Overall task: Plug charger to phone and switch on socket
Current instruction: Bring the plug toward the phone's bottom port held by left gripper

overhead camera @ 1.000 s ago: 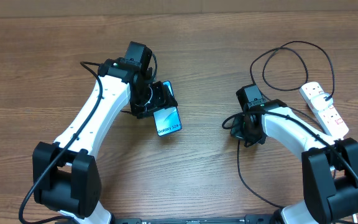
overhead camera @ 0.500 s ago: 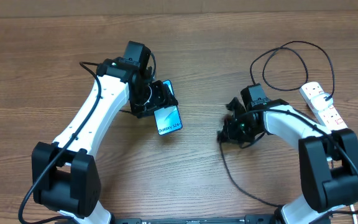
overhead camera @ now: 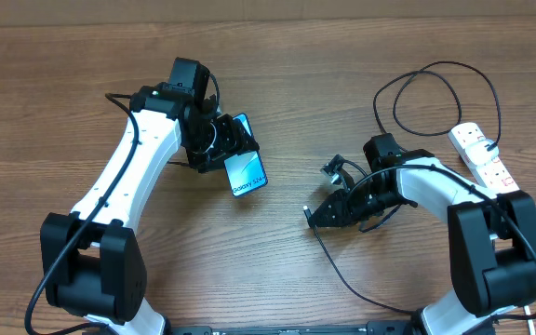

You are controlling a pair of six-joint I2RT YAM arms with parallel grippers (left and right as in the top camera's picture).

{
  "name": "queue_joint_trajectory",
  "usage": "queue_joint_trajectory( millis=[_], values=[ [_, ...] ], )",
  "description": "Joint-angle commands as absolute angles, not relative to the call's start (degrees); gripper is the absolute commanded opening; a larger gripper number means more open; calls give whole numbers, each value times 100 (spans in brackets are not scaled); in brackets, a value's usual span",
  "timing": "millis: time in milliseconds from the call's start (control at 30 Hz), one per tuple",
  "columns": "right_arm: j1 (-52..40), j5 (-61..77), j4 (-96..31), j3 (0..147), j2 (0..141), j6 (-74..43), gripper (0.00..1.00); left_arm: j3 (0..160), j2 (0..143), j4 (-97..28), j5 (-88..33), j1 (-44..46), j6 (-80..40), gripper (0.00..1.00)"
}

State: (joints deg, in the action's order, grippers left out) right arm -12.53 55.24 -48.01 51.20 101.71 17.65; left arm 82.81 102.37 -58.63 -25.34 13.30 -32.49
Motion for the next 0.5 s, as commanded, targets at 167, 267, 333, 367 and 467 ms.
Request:
queue_joint_trajectory(
  millis=[167,267,333,367,467],
  values=[
    [-1946,3669,-4622,5105,8978,1048,4,8440,10265,-5800,-2661,1326,-3439,37],
    [-2438,2587,-4416,5103,8562,425,4,8440,10265,-5793,-2648,1326,-3551,36],
    [-2742,2399,-4230,5103,8396,108,4,8440,10265,-5789,-2641,1328,-3610,36],
    [-2834,2399,-4158,5103,8366,8,4,8440,10265,-5784,-2639,1332,-3623,36],
    [-3321,2401,-3726,5103,8348,-362,4,8440,10265,-5767,-2633,1391,-3649,35]
  ],
)
